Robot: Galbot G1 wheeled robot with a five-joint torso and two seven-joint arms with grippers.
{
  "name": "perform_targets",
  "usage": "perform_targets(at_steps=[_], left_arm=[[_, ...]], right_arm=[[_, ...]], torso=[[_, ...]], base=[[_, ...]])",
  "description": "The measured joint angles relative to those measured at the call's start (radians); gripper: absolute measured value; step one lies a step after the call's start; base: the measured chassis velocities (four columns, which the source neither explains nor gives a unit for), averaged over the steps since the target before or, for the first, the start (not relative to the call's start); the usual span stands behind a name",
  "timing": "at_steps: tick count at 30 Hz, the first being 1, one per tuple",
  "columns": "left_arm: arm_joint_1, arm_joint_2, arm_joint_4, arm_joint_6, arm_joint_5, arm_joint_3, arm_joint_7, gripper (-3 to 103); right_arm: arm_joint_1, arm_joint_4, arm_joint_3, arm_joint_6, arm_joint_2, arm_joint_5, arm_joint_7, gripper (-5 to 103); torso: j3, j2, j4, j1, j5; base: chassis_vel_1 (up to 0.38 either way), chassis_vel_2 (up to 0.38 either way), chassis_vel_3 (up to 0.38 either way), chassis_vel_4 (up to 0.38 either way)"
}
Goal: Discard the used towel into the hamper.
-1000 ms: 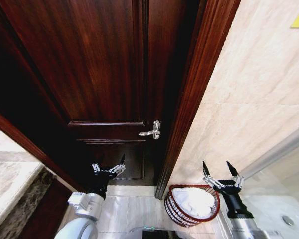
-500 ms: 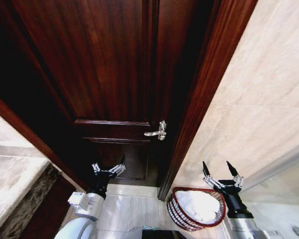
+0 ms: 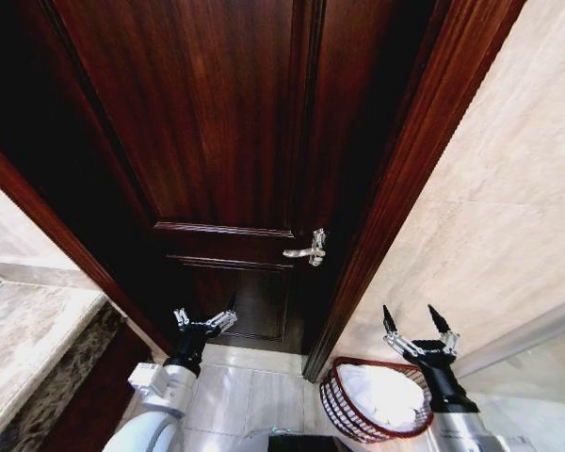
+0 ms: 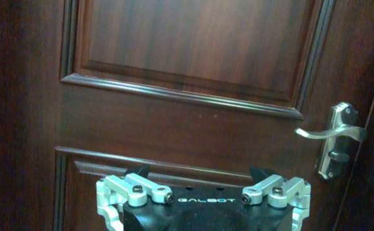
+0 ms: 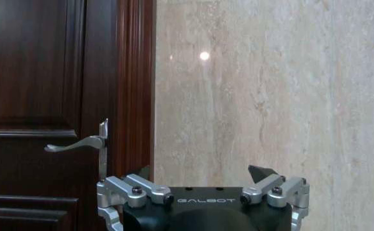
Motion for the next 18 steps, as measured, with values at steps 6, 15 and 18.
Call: perform_targets(at_steps=[6, 15, 18], left_arm=[[0.0, 0.0, 0.0, 0.0, 0.0, 0.0, 0.0, 100], [0.0, 0.0, 0.0, 0.0, 0.0, 0.0, 0.0, 100], [0.0, 0.0, 0.0, 0.0, 0.0, 0.0, 0.0, 100]], right_arm=[[0.0, 0.0, 0.0, 0.0, 0.0, 0.0, 0.0, 100], [0.0, 0.0, 0.0, 0.0, 0.0, 0.0, 0.0, 100], [0.0, 0.0, 0.0, 0.0, 0.0, 0.0, 0.0, 100]], torso=[[0.0, 0.001, 0.0002, 0.0, 0.0], [0.0, 0.002, -0.0001, 0.0, 0.0001], [0.001, 0.004, 0.0, 0.0, 0.0]], base=[[0.101, -0.103, -0.104, 0.113], [0.209, -0.193, -0.18, 0.189], [0.107, -0.119, -0.128, 0.143]])
